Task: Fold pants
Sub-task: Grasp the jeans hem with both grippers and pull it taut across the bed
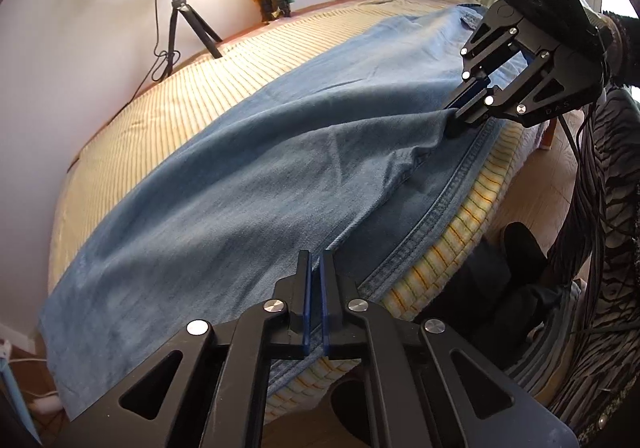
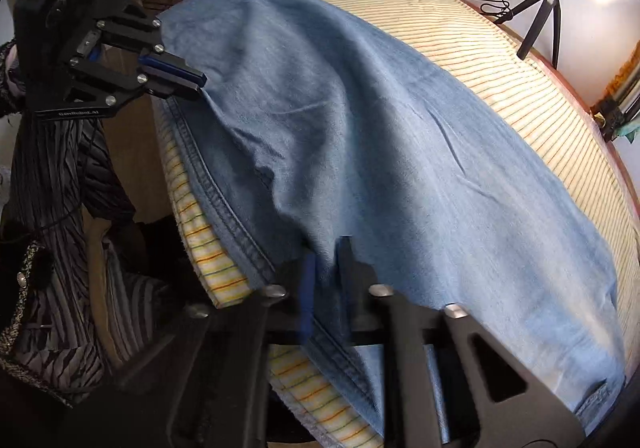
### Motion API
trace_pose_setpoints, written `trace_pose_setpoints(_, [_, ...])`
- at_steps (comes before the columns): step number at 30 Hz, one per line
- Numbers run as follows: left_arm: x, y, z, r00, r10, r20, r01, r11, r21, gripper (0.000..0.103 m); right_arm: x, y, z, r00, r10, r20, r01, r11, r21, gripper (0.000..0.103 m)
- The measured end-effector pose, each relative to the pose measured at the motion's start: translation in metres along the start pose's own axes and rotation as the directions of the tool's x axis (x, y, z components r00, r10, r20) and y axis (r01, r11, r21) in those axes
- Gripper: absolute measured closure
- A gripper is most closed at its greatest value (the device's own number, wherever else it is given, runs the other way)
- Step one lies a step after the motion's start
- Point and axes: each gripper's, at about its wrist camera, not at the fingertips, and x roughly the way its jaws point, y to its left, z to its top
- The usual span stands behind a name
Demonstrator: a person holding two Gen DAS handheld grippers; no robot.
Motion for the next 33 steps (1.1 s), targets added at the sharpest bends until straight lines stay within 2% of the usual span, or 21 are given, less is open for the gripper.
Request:
trace_pose_setpoints(5, [-0.013,0.008,-0.005,1.000,0.002,0.014,-0.002,1.000,-0.014,0.102,-0.016,0.002,-0.004,0.999,0.016,0.031,-0.015,0.999,-0.031,0.097])
trace_pose_setpoints(7, [-0.015,0.011,-0.005,0.999,-0.028,0.020,0.028,0.999,-0.044,0.102,-0.019,-0.001,-0.003,0.999,0.011,0.031,-0.011,1.000,-0.022,0.097])
trace_pose_setpoints(8, [-0.014,0.012,-0.005,1.000,-0.019,0.022,0.020,0.998,-0.064,0.102,-0.017,-0.003,-0.003,1.000,0.006,0.027,-0.005,1.000,-0.019,0.097])
trace_pose_setpoints(12, [-0.005,0.005,-0.003,0.999,-0.043,0.000,0.043,0.998,-0.047,0.094,-0.008,-0.009,-0.001,1.000,0.008,0.007,-0.008,1.000,-0.006,0.096])
trace_pose_setpoints(17, [0.014,-0.003,0.000,0.999,0.011,-0.048,-0.011,1.000,0.008,0.090,-0.006,-0.013,-0.001,1.000,0.023,-0.001,-0.023,1.000,0.009,0.096])
trace_pose_setpoints(18, [0.017,-0.002,0.000,0.998,0.028,-0.051,-0.027,1.000,0.012,0.087,-0.007,-0.014,-0.001,1.000,0.025,0.000,-0.025,1.000,0.009,0.096])
trace_pose_setpoints(19, [0.019,-0.003,0.001,0.997,0.048,-0.052,-0.047,0.999,0.021,0.090,-0.008,-0.015,-0.001,1.000,0.026,0.001,-0.026,1.000,0.011,0.097])
trace_pose_setpoints(20, [0.020,-0.003,0.001,0.998,0.043,-0.048,-0.041,0.999,0.029,0.092,-0.009,-0.015,-0.001,1.000,0.026,0.001,-0.027,1.000,0.012,0.096])
trace_pose_setpoints(21, [0.020,-0.004,0.001,0.998,0.038,-0.046,-0.037,0.999,0.037,0.099,-0.010,-0.015,-0.001,1.000,0.020,0.004,-0.020,1.000,0.009,0.096])
trace_pose_setpoints(22, [0.020,-0.004,0.001,0.999,0.034,-0.043,-0.032,0.998,0.046,0.100,-0.010,-0.013,-0.002,1.000,0.015,0.005,-0.015,1.000,0.003,0.096])
trace_pose_setpoints(25, [0.011,-0.003,0.002,0.999,0.021,-0.033,-0.019,0.998,0.054,0.102,-0.008,-0.010,-0.002,1.000,-0.003,0.006,0.003,1.000,-0.008,0.096])
trace_pose_setpoints(29, [-0.013,0.004,-0.001,1.000,0.007,-0.006,-0.007,0.999,0.037,0.102,-0.013,0.000,-0.003,1.000,0.019,0.008,-0.018,0.999,-0.042,0.097])
trace_pose_setpoints(33, [-0.016,0.001,-0.011,0.999,-0.025,-0.029,0.026,0.999,0.045,0.102,-0.018,0.012,-0.005,0.999,0.042,-0.003,-0.042,0.994,-0.097,0.097])
